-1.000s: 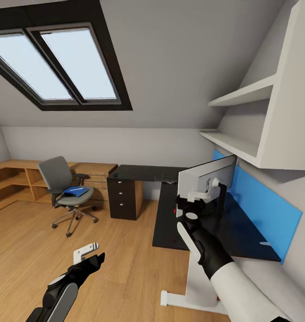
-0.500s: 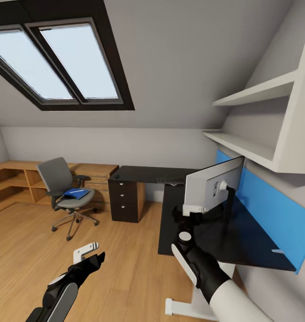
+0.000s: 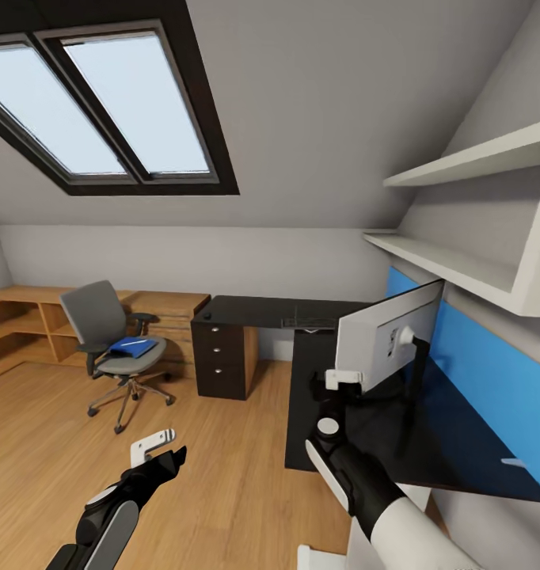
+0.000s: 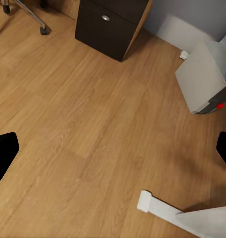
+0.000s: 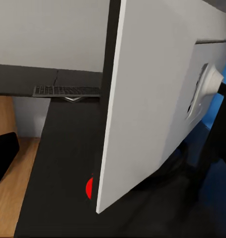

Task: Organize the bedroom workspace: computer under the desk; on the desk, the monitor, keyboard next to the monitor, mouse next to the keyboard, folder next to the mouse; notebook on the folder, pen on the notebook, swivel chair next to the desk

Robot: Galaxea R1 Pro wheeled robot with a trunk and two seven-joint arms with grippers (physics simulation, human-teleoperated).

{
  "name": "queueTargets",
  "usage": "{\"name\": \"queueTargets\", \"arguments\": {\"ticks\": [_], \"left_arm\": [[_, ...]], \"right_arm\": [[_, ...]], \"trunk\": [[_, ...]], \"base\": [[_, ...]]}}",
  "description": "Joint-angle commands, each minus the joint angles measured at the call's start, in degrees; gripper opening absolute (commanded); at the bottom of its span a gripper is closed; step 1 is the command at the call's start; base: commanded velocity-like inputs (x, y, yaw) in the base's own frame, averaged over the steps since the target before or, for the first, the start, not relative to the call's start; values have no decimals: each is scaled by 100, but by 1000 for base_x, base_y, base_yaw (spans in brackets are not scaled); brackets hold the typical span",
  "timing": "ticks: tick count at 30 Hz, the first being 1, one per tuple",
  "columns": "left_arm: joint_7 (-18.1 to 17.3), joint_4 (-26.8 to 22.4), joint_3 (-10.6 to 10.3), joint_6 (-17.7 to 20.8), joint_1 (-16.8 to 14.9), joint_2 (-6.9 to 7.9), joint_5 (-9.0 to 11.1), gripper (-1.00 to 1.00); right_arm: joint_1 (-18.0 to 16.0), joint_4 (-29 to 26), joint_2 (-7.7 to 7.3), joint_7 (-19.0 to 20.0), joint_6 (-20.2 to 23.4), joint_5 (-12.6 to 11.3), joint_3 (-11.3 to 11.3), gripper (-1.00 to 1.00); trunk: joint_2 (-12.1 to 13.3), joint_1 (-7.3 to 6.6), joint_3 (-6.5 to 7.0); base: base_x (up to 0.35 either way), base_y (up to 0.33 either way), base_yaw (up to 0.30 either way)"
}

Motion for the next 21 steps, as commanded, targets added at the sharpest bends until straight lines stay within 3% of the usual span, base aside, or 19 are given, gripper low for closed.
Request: {"name": "queueTargets", "arguments": {"ticks": [1,7,11,21], "left_arm": [[59,-8,-17,5,-6,6,60,100],[43,-8,-29,5,-6,2,68,100],[42,-8,-30,5,-6,5,68,100],[42,-8,-30,5,-6,6,69,100]], "right_arm": [[-10,116,-4,-56,-26,-30,18,100],[-52,794,-9,-84,-464,-40,-1,100],[-56,853,-18,-90,-507,-45,-22,100],[-66,880,-42,-89,-539,-42,-469,100]], "trunk": [[-9,2,-11],[-9,2,-11],[-9,2,-11],[-9,2,-11]], "base": [[93,1,0],[159,0,0],[31,0,0],[121,0,0]]}}
